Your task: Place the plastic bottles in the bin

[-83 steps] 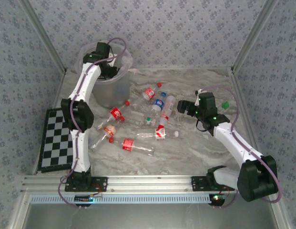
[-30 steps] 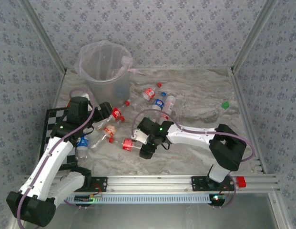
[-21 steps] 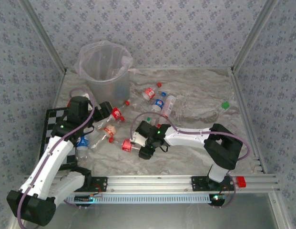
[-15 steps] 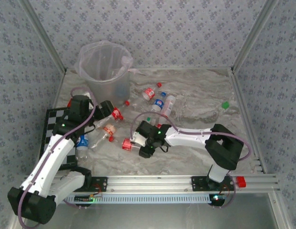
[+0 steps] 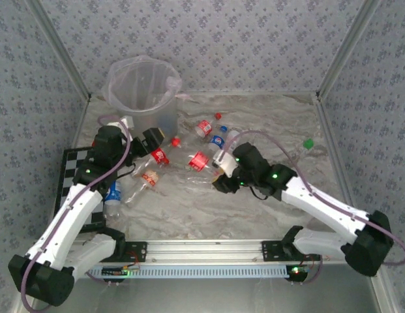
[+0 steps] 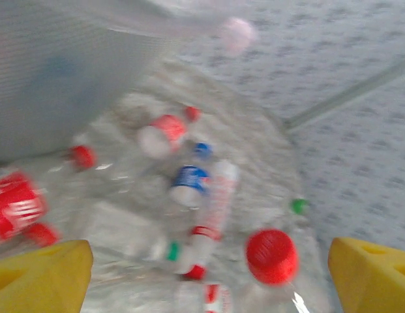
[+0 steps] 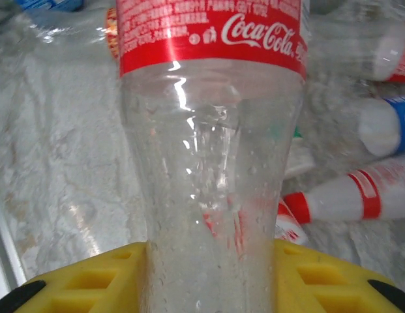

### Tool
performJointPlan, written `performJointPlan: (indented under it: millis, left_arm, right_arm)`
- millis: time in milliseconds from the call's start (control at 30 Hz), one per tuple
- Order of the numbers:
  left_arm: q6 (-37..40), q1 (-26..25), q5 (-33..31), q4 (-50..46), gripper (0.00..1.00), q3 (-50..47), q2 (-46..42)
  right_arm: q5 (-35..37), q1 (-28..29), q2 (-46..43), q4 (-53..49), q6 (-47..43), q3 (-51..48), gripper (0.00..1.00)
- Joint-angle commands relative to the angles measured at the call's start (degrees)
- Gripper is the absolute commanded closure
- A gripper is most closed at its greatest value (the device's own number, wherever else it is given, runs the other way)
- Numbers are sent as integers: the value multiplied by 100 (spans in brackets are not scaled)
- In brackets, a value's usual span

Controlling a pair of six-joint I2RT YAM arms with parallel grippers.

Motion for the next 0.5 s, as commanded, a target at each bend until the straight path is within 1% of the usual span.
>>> performJointPlan:
  millis: [0,67,167,300,467]
  left_arm:
    - [-627,-490,373,1681,7,-250,273]
    - [-650,-821,293,1960,7,-220,619]
    - [-574,-1128,106,1988,9,-66,1056]
    - [-494,-1259,-145,1870,13,65,1379]
    - [-642,-1371,-159,2221,21,65,1720]
  right_arm:
    - [98,-69,-175,643,578,-465,65]
    - [158,-70,-268,895,690,-619,66]
    - [229,-70,-365,1071,786,-740,65]
    - [214,-70,-536,1302,894,-916,65]
    - [104,-70,-533,1543,999,-1037,65]
